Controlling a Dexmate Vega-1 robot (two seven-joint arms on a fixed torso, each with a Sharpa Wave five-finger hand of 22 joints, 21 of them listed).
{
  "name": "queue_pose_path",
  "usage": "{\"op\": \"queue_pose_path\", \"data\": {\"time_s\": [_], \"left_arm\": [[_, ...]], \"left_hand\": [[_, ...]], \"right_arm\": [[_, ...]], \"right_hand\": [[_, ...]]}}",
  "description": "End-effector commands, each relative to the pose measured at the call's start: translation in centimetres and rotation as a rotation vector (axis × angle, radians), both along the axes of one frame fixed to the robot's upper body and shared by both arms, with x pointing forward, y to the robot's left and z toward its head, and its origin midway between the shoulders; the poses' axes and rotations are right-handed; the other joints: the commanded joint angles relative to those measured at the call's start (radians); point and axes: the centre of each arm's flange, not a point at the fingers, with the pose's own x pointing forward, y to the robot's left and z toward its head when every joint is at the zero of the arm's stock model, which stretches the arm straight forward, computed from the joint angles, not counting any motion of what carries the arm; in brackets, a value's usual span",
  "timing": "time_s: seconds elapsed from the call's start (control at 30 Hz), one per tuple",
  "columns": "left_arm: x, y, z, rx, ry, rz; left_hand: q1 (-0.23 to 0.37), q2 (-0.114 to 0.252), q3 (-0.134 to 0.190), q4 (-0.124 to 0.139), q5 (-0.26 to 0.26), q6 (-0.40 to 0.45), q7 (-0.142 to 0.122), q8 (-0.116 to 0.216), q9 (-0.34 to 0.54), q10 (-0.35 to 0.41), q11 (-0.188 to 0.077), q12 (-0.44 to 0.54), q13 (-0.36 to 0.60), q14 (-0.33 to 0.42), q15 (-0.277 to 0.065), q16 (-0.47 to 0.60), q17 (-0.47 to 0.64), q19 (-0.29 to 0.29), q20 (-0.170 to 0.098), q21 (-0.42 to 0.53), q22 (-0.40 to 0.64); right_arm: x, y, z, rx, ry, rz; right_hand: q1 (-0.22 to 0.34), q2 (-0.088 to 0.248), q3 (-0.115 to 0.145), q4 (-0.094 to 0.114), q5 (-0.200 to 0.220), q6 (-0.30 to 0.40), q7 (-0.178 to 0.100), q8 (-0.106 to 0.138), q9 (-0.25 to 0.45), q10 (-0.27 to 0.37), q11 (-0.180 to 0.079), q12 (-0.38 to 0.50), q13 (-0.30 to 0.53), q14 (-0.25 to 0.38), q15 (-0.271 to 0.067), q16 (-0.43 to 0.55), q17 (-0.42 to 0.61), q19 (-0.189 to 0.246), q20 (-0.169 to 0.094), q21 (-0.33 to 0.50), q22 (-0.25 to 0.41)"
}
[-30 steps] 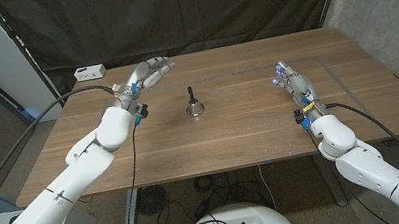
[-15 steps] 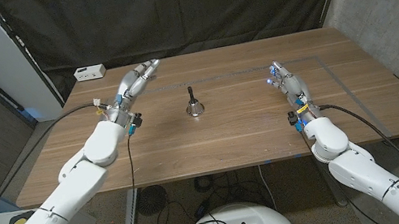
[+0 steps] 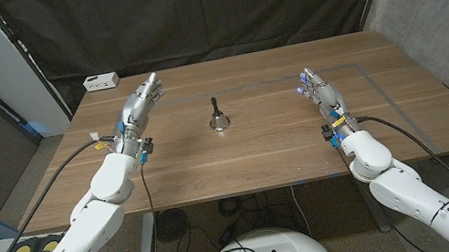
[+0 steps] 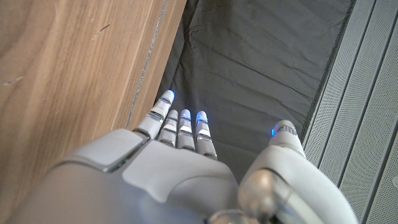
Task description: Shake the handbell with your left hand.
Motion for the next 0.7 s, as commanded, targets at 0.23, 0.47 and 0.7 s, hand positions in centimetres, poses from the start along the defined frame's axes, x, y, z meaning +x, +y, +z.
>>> {"op": "queue_pose_path", "data": {"time_s": [0.23,0.47,0.7], "left_arm": [[2.8,1.6,-3.0,-0.093,0.121,-0.143],[3.4,1.2,-3.3,-0.096,0.123,-0.153],[3.8,1.4,-3.7,-0.107,0.134,-0.156]], "left_hand": [[-0.019,-0.006,-0.015,0.003,0.009,-0.022,0.008,0.000,-0.001,-0.039,-0.003,-0.004,-0.015,-0.045,0.004,-0.005,0.002,-0.047,-0.001,-0.025,-0.001],[-0.022,-0.005,-0.017,0.004,0.009,-0.018,0.007,0.003,-0.001,-0.041,-0.004,-0.001,-0.019,-0.043,0.000,-0.001,0.002,-0.047,-0.002,-0.026,-0.001],[-0.023,-0.004,-0.017,0.003,0.010,-0.010,0.006,0.008,-0.001,-0.036,-0.007,0.004,-0.024,-0.039,-0.001,0.003,0.002,-0.048,0.000,-0.027,-0.001]], "right_arm": [[1.1,0.8,-0.1,-0.031,0.034,0.033],[1.4,0.7,-1.3,0.000,0.061,0.033],[1.4,1.0,-1.8,0.004,0.076,0.021]], "right_hand": [[-0.053,-0.020,-0.029,0.013,0.010,-0.026,0.003,0.001,0.002,-0.058,-0.012,-0.013,-0.002,-0.043,-0.008,-0.011,0.002,-0.041,-0.011,-0.003,0.003],[-0.046,-0.016,-0.026,0.010,0.012,-0.020,0.010,0.005,0.002,-0.049,-0.007,-0.007,-0.002,-0.032,-0.001,-0.006,0.000,-0.035,-0.007,0.001,0.003],[-0.038,-0.007,-0.020,0.007,0.014,-0.013,0.011,0.009,0.002,-0.042,-0.005,-0.003,-0.002,-0.027,0.001,-0.003,-0.003,-0.030,-0.005,0.004,0.003]]}}
